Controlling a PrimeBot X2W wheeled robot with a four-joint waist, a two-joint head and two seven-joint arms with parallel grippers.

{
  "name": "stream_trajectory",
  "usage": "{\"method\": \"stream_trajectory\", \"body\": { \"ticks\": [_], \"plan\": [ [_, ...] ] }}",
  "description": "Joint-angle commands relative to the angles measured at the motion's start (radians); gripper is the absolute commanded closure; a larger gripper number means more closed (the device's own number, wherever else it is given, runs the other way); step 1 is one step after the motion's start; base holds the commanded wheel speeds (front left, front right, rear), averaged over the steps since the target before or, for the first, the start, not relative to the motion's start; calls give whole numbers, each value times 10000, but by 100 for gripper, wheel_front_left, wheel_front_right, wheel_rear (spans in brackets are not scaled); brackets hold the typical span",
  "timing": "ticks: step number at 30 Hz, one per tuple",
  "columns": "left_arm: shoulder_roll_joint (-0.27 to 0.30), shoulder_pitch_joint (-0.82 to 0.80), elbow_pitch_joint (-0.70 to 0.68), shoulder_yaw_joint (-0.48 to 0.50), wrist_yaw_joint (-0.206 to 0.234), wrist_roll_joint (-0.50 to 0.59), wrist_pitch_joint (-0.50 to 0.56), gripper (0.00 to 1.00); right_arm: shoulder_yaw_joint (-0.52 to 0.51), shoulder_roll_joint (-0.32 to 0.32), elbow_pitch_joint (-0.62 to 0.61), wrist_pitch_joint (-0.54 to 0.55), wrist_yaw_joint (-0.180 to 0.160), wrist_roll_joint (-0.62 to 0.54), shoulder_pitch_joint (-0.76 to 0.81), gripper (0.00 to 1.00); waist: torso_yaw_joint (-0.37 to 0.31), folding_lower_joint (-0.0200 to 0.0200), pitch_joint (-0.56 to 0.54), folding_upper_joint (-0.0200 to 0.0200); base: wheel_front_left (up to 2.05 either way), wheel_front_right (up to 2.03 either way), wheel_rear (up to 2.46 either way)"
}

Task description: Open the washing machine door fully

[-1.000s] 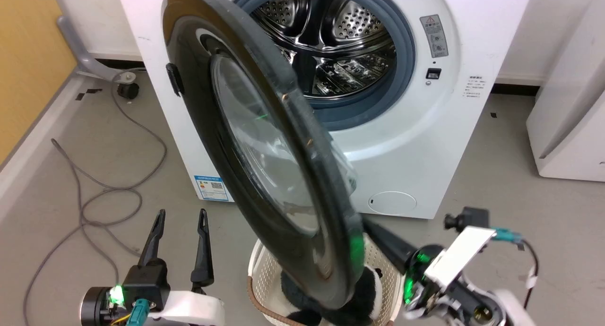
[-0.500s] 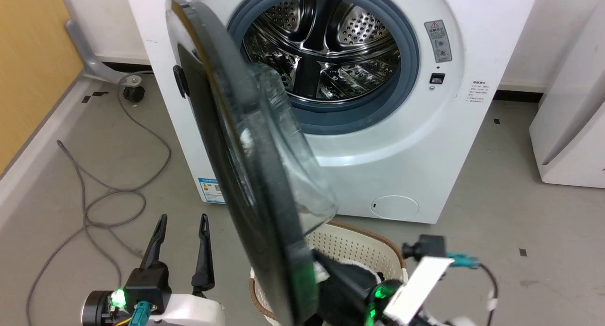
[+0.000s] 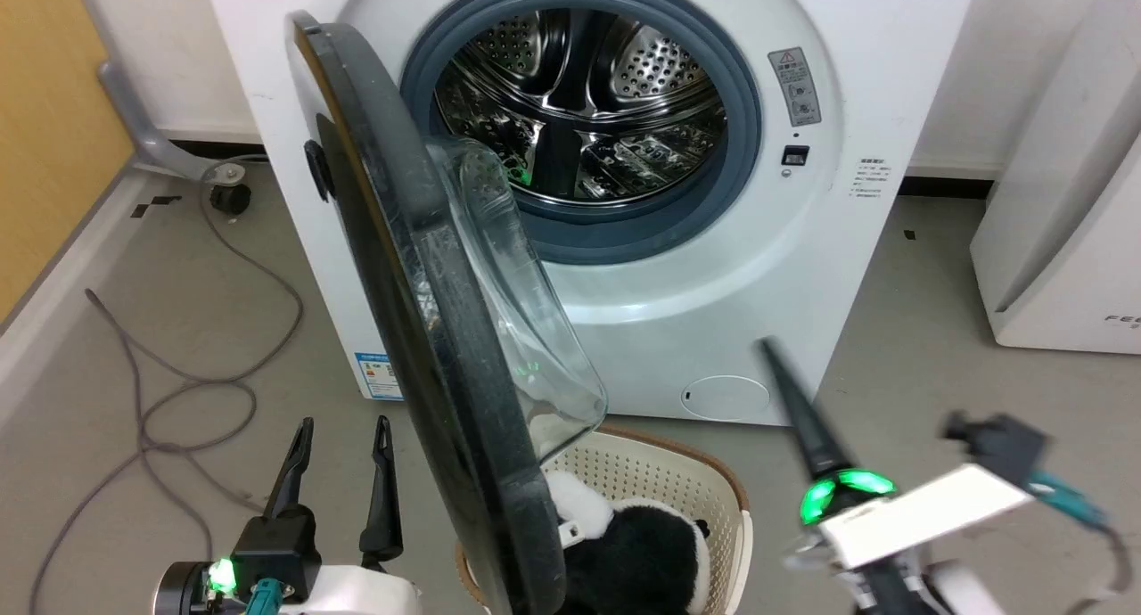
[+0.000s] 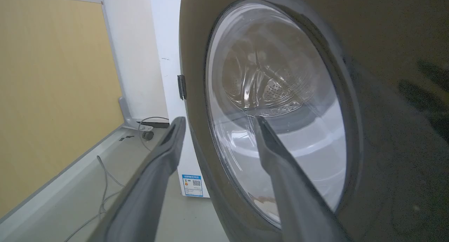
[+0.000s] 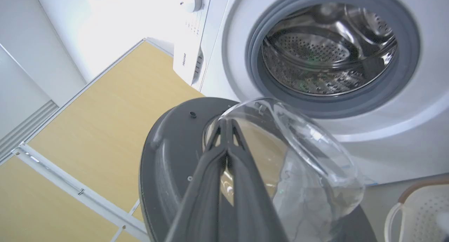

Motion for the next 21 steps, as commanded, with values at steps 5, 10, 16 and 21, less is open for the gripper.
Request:
{"method": "stream_trajectory", "body": {
  "ticks": [5,10,16,21],
  "plan": [
    [10,106,-30,86,27,-6,-55,0,-613,-841,-85,-1170,10,-2374,132,100,-115,0,5,0,0,0,0],
    [10,115,-90,172,40,1,-55,0,-2201,-448,-621,-1218,10,-5233,400,100,-185,0,64,0,0,0,0],
    [10,98,-140,257,51,16,-55,0,-4064,75,-1580,-1222,10,-9592,997,100,-238,0,155,0,0,0,0],
    [10,102,-168,306,49,18,-55,0,-4654,383,-1800,-1223,10,-11648,1520,100,-286,0,190,0,0,0,0]
  ]
}}
